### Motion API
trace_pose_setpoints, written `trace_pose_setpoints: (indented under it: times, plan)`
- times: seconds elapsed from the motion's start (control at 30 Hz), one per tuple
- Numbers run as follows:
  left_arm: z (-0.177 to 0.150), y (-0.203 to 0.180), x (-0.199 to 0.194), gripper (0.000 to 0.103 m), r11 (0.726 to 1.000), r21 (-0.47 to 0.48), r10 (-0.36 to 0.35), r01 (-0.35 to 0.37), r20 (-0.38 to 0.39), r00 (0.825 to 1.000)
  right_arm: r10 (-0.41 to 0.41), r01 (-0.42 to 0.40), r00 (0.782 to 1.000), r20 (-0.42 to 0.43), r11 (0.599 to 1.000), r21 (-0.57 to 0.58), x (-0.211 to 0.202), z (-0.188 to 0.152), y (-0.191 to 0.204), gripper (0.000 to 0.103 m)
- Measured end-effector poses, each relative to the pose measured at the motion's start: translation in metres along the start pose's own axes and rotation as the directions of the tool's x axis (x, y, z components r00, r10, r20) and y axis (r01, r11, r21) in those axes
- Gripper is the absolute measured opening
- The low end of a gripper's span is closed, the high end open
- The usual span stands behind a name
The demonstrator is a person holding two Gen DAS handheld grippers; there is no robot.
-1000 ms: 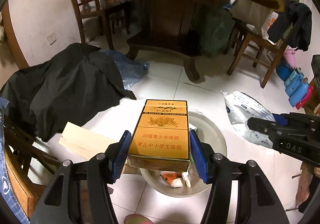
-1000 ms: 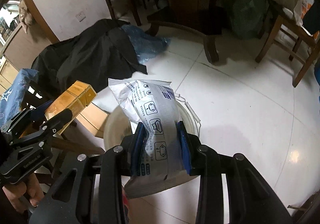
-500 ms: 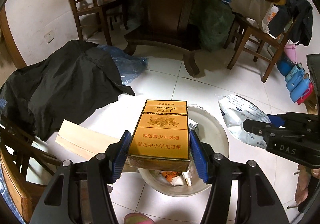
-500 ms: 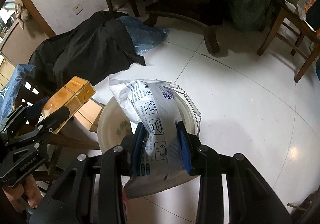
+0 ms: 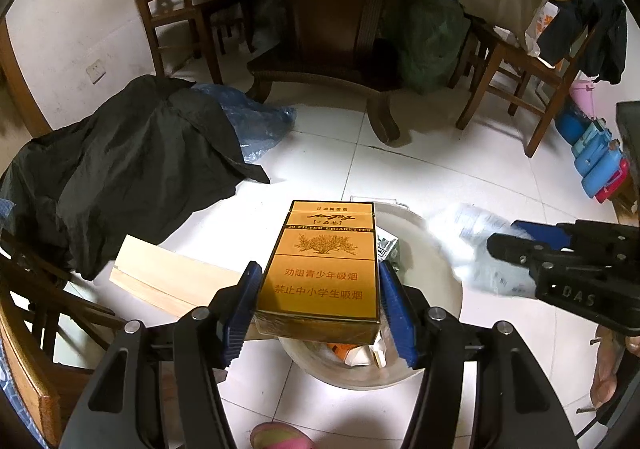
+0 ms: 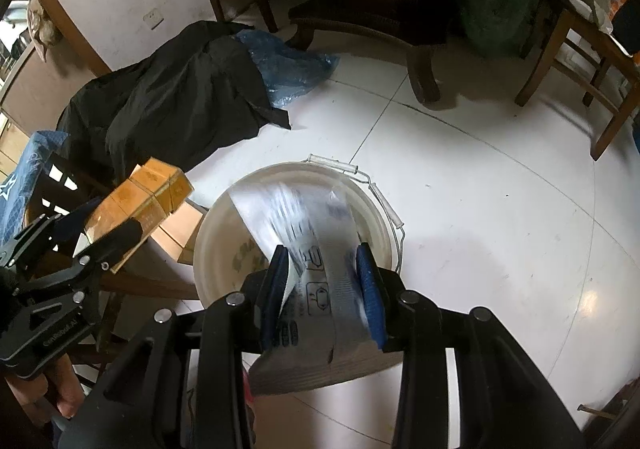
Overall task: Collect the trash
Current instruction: 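Open both tools to drop the snack bag and cigarette box into the bucket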
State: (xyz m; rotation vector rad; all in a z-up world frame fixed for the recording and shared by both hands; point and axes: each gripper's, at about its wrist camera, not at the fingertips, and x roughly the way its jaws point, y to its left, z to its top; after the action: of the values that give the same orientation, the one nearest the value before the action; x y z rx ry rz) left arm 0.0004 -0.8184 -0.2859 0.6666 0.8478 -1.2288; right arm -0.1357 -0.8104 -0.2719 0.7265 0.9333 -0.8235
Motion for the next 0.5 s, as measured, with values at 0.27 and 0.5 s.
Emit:
trace_pose_setpoints:
  times: [0.27,0.5]
  plan:
    - [-0.003,0.007,0.001,0.072,1.000,-0.012,0.026,-0.026,-0.001,1.000,-0.008,0.007,0.999,0.034,1.000,0.012,-0.008,0.005,-0.005,0.035]
    - [-0.005,0.014,-0.005,0.079,0.999,-0.025,0.049,-0.048,0.008,0.999,-0.032,0.033,0.997,0.074,0.999,-0.018,-0.017,0.003,0.001,0.059]
